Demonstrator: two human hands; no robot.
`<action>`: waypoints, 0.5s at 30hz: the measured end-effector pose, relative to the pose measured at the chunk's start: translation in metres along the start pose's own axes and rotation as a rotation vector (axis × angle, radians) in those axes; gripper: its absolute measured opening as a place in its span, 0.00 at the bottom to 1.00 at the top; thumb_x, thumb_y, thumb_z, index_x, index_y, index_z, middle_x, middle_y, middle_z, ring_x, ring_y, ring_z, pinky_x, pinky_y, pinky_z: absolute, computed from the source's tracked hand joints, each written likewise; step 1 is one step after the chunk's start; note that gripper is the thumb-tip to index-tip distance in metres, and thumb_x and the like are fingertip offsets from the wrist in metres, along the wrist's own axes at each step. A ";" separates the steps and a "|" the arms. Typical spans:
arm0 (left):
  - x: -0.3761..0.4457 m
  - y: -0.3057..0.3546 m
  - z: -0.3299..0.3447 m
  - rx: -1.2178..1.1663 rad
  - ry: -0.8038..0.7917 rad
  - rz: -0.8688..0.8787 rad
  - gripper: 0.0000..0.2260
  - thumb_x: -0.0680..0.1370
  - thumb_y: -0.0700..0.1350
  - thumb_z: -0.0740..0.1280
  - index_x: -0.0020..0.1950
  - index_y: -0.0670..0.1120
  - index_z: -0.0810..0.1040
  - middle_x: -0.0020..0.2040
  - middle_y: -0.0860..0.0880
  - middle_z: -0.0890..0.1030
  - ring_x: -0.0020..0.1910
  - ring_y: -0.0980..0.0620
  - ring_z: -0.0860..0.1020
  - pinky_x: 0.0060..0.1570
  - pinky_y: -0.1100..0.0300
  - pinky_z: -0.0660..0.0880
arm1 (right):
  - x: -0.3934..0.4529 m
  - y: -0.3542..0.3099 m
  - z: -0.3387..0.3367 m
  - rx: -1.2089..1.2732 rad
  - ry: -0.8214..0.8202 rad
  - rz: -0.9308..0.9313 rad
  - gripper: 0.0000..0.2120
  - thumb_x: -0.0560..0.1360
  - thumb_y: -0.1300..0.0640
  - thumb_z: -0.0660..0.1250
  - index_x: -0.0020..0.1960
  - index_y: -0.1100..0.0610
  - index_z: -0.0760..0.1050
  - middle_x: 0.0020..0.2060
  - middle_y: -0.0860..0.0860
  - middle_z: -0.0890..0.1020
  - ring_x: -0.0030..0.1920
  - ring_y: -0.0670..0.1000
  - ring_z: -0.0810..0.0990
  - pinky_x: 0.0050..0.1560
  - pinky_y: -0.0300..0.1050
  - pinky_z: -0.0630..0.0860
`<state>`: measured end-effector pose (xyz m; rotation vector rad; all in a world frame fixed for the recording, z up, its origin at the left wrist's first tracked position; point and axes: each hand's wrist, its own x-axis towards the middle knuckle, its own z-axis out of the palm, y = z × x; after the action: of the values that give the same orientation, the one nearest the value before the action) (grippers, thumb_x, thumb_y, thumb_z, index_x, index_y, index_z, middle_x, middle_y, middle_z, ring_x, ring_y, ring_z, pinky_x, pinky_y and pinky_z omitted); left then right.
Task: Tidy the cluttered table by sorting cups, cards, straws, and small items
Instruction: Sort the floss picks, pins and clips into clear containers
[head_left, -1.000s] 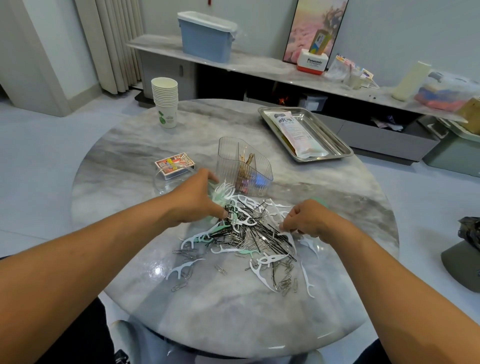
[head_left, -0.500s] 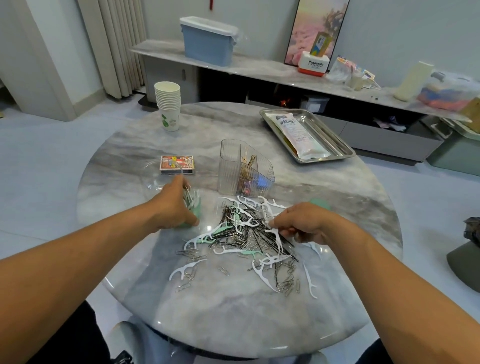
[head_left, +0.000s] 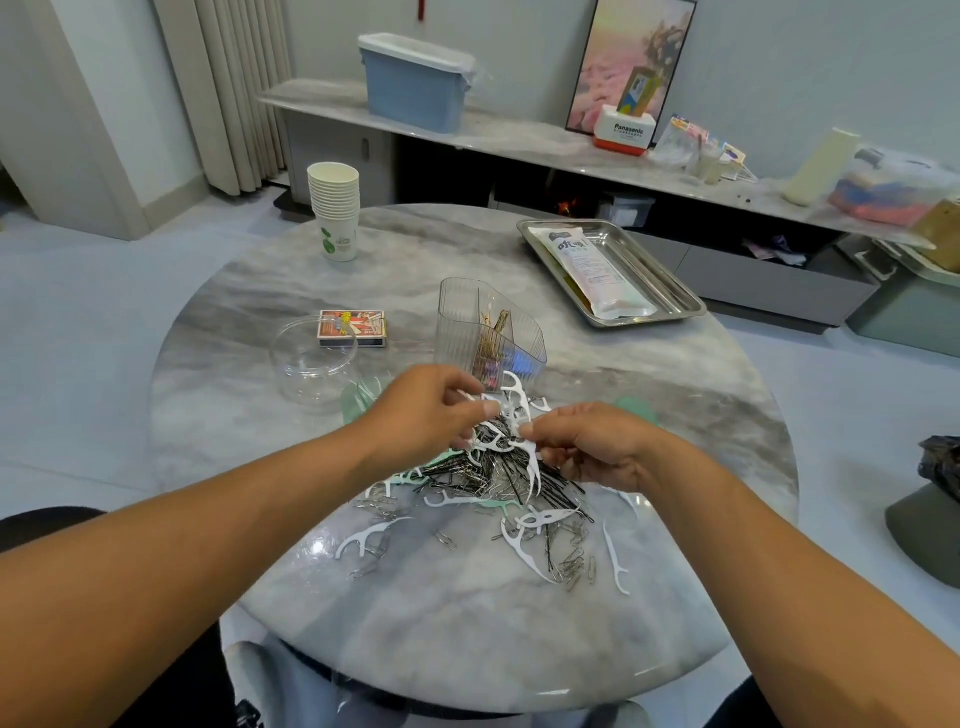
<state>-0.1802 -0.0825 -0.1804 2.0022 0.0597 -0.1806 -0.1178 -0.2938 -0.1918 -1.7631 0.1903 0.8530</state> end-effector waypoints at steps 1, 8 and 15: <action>0.003 -0.003 0.006 -0.090 -0.030 -0.058 0.13 0.78 0.48 0.73 0.59 0.43 0.79 0.48 0.45 0.84 0.43 0.50 0.85 0.48 0.53 0.83 | 0.000 0.000 0.002 0.000 -0.016 -0.009 0.06 0.73 0.61 0.77 0.47 0.58 0.81 0.33 0.52 0.79 0.31 0.44 0.77 0.26 0.33 0.68; 0.013 -0.010 0.020 -0.355 -0.107 -0.260 0.03 0.76 0.34 0.72 0.47 0.37 0.80 0.39 0.38 0.82 0.36 0.48 0.83 0.42 0.55 0.84 | -0.004 0.004 0.010 -0.042 -0.034 0.000 0.06 0.73 0.61 0.77 0.43 0.56 0.80 0.29 0.51 0.79 0.28 0.44 0.77 0.26 0.33 0.69; 0.020 -0.023 0.007 -0.139 -0.057 -0.206 0.04 0.78 0.35 0.71 0.49 0.37 0.78 0.38 0.40 0.82 0.34 0.49 0.81 0.39 0.54 0.84 | -0.003 0.004 0.000 -0.112 0.042 0.048 0.05 0.74 0.61 0.76 0.45 0.58 0.80 0.28 0.51 0.78 0.27 0.44 0.74 0.28 0.36 0.67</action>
<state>-0.1638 -0.0797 -0.2072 1.8494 0.2365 -0.3553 -0.1218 -0.2965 -0.1926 -1.8885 0.2175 0.8761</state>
